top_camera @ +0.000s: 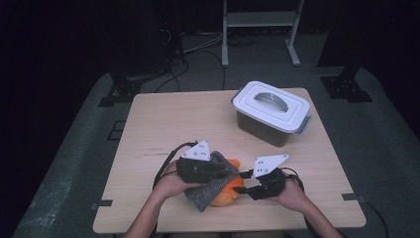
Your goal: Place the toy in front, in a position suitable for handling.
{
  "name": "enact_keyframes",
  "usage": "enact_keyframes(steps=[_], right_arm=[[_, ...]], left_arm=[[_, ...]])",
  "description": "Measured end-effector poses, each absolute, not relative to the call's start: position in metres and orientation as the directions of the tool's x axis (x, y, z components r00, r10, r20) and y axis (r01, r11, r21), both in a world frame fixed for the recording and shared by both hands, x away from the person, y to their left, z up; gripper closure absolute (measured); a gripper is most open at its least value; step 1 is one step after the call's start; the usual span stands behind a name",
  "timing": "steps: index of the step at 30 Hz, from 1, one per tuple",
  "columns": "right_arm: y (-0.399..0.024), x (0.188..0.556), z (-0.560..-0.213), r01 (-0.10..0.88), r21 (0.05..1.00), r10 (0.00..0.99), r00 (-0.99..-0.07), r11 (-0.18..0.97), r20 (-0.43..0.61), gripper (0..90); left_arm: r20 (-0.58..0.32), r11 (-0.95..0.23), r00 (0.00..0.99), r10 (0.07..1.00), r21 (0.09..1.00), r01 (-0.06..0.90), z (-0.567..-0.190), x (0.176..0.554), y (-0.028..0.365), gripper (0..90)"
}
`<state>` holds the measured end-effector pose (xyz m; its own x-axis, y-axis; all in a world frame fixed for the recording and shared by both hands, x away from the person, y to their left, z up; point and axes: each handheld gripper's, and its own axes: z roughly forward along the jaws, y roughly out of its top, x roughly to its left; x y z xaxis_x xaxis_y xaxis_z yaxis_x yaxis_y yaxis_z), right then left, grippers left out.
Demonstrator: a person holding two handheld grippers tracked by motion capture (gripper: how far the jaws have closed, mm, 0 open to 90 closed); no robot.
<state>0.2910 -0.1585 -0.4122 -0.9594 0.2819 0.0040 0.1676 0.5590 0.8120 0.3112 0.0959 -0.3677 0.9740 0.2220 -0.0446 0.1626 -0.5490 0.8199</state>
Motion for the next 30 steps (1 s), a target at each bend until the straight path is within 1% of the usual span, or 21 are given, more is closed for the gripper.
enact_keyframes(steps=[3, 8, 11, 15, 19, 21, 26, 30], right_arm=[[-0.16, 0.292, -0.413, 0.169, 0.816, 0.278, -0.961, 0.553, 0.011, 53.9], [-0.165, 0.295, -0.414, 0.177, 0.81, 0.279, -0.96, 0.56, 0.017, 54.2], [-0.167, 0.298, -0.416, 0.196, 0.81, 0.289, -0.957, 0.553, 0.034, 54.2], [-0.162, 0.295, -0.413, 0.168, 0.808, 0.283, -0.959, 0.565, 0.002, 54.3], [-0.163, 0.293, -0.413, 0.142, 0.807, 0.26, -0.965, 0.574, -0.015, 54.3], [-0.163, 0.292, -0.414, 0.125, 0.803, 0.241, -0.97, 0.583, -0.024, 54.3], [-0.169, 0.295, -0.417, 0.122, 0.791, 0.238, -0.971, 0.599, -0.03, 54.3], [-0.178, 0.3, -0.422, 0.147, 0.78, 0.242, -0.97, 0.608, -0.006, 53.7]], left_arm=[[-0.06, -0.529, 0.97, 0.237, 0.829, 0.181, -0.372, 0.313, 0.106, 78.4], [-0.067, -0.529, 0.958, 0.278, 0.822, 0.211, -0.379, 0.314, 0.123, 78.3], [-0.095, -0.521, 0.947, 0.306, 0.816, 0.25, -0.385, 0.316, 0.13, 78.3], [-0.091, -0.526, 0.95, 0.298, 0.815, 0.242, -0.381, 0.317, 0.128, 78.3], [-0.125, -0.471, 0.953, 0.275, 0.847, 0.247, -0.373, 0.319, 0.123, 78.3], [-0.124, -0.463, 0.956, 0.266, 0.853, 0.24, -0.37, 0.319, 0.118, 78.3], [-0.098, -0.509, 0.955, 0.281, 0.828, 0.235, -0.374, 0.323, 0.113, 78.3], [-0.154, -0.5, 0.934, 0.323, 0.81, 0.306, -0.389, 0.33, 0.124, 78.2]])
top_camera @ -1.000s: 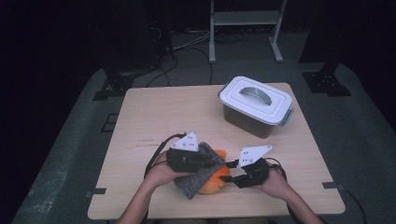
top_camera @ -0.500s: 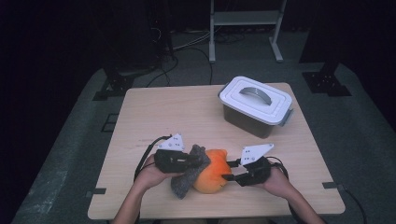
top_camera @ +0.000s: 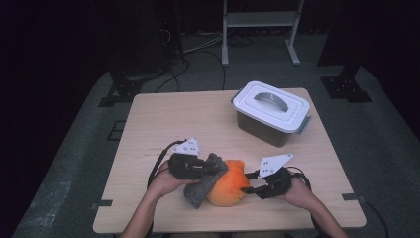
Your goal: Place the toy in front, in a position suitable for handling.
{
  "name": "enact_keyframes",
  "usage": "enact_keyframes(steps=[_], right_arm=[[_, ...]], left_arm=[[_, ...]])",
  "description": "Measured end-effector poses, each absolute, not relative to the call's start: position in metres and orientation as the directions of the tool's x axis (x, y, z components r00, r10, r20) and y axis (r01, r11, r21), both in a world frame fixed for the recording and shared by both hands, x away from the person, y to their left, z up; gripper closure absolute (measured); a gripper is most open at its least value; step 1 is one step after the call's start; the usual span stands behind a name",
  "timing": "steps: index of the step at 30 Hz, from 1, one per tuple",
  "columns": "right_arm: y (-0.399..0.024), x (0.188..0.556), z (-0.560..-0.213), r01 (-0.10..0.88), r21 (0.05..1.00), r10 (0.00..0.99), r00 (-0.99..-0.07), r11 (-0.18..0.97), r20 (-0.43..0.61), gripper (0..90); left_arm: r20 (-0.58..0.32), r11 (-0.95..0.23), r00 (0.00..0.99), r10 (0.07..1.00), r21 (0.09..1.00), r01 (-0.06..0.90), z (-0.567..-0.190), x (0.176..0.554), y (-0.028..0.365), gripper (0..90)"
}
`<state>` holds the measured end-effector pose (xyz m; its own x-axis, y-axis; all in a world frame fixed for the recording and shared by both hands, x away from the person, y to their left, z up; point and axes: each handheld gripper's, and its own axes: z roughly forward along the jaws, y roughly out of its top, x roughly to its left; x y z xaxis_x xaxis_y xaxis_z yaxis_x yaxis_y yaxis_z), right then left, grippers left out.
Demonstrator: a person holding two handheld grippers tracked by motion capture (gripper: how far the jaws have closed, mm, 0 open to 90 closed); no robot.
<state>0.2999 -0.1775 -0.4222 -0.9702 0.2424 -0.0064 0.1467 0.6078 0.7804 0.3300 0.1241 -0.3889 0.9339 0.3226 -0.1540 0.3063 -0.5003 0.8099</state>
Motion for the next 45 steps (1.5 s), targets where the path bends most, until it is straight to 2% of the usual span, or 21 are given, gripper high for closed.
enact_keyframes(steps=[3, 6, 8, 17, 22, 30, 33, 40, 45], right_arm=[[-0.177, 0.302, -0.422, 0.164, 0.78, 0.253, -0.968, 0.604, 0.008, 45.8], [-0.177, 0.305, -0.419, 0.187, 0.764, 0.264, -0.964, 0.617, 0.023, 34.9], [-0.179, 0.305, -0.416, 0.192, 0.768, 0.274, -0.961, 0.611, 0.022, 30.7], [-0.172, 0.302, -0.409, 0.142, 0.801, 0.264, -0.964, 0.582, -0.02, 27.0], [-0.175, 0.3, -0.417, 0.145, 0.792, 0.265, -0.964, 0.593, -0.021, 37.4], [-0.191, 0.306, -0.429, 0.208, 0.772, 0.279, -0.959, 0.6, 0.041, 38.8], [-0.192, 0.307, -0.429, 0.221, 0.771, 0.278, -0.959, 0.597, 0.06, 37.7], [-0.186, 0.309, -0.415, 0.186, 0.802, 0.29, -0.957, 0.568, 0.016, 26.1], [-0.177, 0.307, -0.417, 0.147, 0.807, 0.271, -0.962, 0.573, -0.017, 26.3]], left_arm=[[-0.19, -0.479, 0.931, 0.312, 0.814, 0.327, -0.395, 0.331, 0.127, 78.3], [-0.188, -0.486, 0.935, 0.301, 0.814, 0.32, -0.395, 0.33, 0.124, 78.3], [-0.186, -0.487, 0.939, 0.287, 0.816, 0.311, -0.395, 0.328, 0.121, 78.3], [-0.18, -0.513, 0.961, 0.211, 0.816, 0.266, -0.397, 0.322, 0.101, 77.8], [-0.165, -0.513, 0.962, 0.217, 0.819, 0.256, -0.398, 0.323, 0.101, 77.8], [-0.193, -0.511, 0.942, 0.274, 0.801, 0.312, -0.411, 0.328, 0.121, 77.4], [-0.22, -0.49, 0.934, 0.281, 0.804, 0.336, -0.418, 0.328, 0.127, 77.3], [-0.208, -0.497, 0.938, 0.278, 0.805, 0.325, -0.416, 0.329, 0.125, 77.3], [-0.186, -0.516, 0.944, 0.271, 0.8, 0.306, -0.412, 0.328, 0.12, 77.3]])
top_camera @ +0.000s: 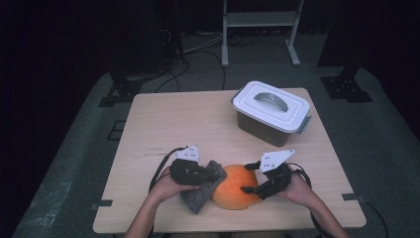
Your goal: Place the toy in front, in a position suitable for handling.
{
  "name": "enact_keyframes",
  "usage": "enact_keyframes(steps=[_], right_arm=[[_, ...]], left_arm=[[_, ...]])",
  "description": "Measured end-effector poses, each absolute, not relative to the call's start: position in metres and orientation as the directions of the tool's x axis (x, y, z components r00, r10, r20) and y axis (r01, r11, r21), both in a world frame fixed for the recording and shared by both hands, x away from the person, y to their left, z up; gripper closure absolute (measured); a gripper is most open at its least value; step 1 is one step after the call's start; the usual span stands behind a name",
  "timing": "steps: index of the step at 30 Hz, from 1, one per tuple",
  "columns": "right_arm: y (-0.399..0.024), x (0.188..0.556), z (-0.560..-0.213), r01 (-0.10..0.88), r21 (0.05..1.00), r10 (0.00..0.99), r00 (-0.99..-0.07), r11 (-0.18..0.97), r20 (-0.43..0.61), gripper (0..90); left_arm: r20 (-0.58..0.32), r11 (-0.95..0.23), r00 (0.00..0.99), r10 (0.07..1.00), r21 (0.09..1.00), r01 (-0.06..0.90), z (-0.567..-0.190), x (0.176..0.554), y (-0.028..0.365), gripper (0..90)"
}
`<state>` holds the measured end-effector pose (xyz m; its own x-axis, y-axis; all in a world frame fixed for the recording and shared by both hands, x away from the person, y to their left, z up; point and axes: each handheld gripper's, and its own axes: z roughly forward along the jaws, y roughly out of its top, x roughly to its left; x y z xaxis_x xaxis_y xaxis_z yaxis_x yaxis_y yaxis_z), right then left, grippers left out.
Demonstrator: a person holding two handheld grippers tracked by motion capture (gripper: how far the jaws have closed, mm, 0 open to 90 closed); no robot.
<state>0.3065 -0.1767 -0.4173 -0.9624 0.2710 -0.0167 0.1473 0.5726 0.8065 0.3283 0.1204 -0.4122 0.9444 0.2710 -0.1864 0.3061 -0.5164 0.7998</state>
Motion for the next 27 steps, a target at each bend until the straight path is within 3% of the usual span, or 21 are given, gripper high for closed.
enact_keyframes(steps=[5, 18, 22, 27], right_arm=[[-0.182, 0.308, -0.425, 0.196, 0.789, 0.286, -0.958, 0.582, 0.027, 31.5], [-0.194, 0.312, -0.43, 0.252, 0.771, 0.292, -0.952, 0.585, 0.089, 32.1], [-0.194, 0.311, -0.432, 0.254, 0.781, 0.293, -0.951, 0.571, 0.095, 32.0], [-0.194, 0.31, -0.432, 0.253, 0.778, 0.29, -0.952, 0.575, 0.096, 32.1]], left_arm=[[-0.186, -0.517, 0.946, 0.267, 0.8, 0.304, -0.412, 0.327, 0.12, 77.2], [-0.215, -0.503, 0.931, 0.296, 0.793, 0.343, -0.42, 0.328, 0.127, 76.8], [-0.242, -0.444, 0.94, 0.242, 0.833, 0.329, -0.41, 0.328, 0.121, 76.8], [-0.195, -0.485, 0.956, 0.218, 0.829, 0.279, -0.402, 0.326, 0.106, 76.7]])
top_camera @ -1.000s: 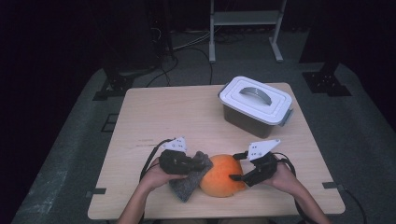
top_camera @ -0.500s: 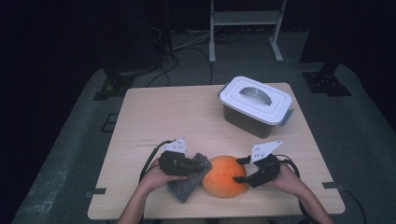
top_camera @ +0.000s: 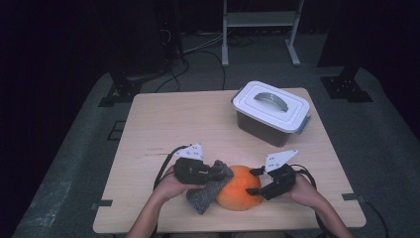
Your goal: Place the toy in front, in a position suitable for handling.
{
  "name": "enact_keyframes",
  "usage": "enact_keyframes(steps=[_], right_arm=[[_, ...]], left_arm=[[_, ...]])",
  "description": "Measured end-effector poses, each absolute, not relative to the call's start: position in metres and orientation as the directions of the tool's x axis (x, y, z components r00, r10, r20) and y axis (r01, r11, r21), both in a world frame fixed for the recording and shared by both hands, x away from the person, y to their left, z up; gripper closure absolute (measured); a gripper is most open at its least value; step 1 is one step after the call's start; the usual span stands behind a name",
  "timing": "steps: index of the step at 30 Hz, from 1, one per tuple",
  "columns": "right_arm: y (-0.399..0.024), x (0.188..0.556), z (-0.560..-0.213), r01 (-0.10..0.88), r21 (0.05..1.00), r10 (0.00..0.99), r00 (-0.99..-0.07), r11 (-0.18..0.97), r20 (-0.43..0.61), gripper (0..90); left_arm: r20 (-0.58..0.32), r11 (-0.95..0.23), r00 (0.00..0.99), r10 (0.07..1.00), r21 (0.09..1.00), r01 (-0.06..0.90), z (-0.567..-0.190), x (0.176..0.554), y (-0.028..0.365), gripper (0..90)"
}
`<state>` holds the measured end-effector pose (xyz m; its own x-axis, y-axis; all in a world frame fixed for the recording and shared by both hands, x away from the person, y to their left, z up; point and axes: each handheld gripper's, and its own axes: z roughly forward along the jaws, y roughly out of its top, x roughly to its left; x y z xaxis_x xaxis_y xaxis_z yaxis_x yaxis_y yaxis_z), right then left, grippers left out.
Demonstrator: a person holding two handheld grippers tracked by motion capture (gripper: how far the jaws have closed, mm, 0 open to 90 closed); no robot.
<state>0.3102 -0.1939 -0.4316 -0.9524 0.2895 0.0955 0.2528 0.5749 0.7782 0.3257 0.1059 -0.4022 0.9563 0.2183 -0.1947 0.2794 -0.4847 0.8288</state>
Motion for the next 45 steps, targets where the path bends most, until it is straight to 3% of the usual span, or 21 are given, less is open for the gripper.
enact_keyframes(steps=[10, 35, 41, 45], right_arm=[[-0.199, 0.31, -0.433, 0.256, 0.778, 0.273, -0.955, 0.574, 0.113, 32.3], [-0.2, 0.317, -0.418, 0.2, 0.81, 0.233, -0.969, 0.551, 0.081, 26.1], [-0.197, 0.325, -0.425, 0.238, 0.8, 0.247, -0.962, 0.551, 0.116, 23.4], [-0.197, 0.324, -0.432, 0.285, 0.795, 0.265, -0.951, 0.535, 0.162, 26.5]], left_arm=[[-0.246, -0.484, 0.924, 0.292, 0.796, 0.365, -0.425, 0.33, 0.13, 76.7], [-0.208, -0.517, 0.955, 0.212, 0.805, 0.29, -0.415, 0.323, 0.115, 76.5], [-0.211, -0.508, 0.95, 0.23, 0.806, 0.303, -0.415, 0.325, 0.113, 76.2], [-0.22, -0.496, 0.943, 0.25, 0.807, 0.32, -0.416, 0.329, 0.112, 76.2]])
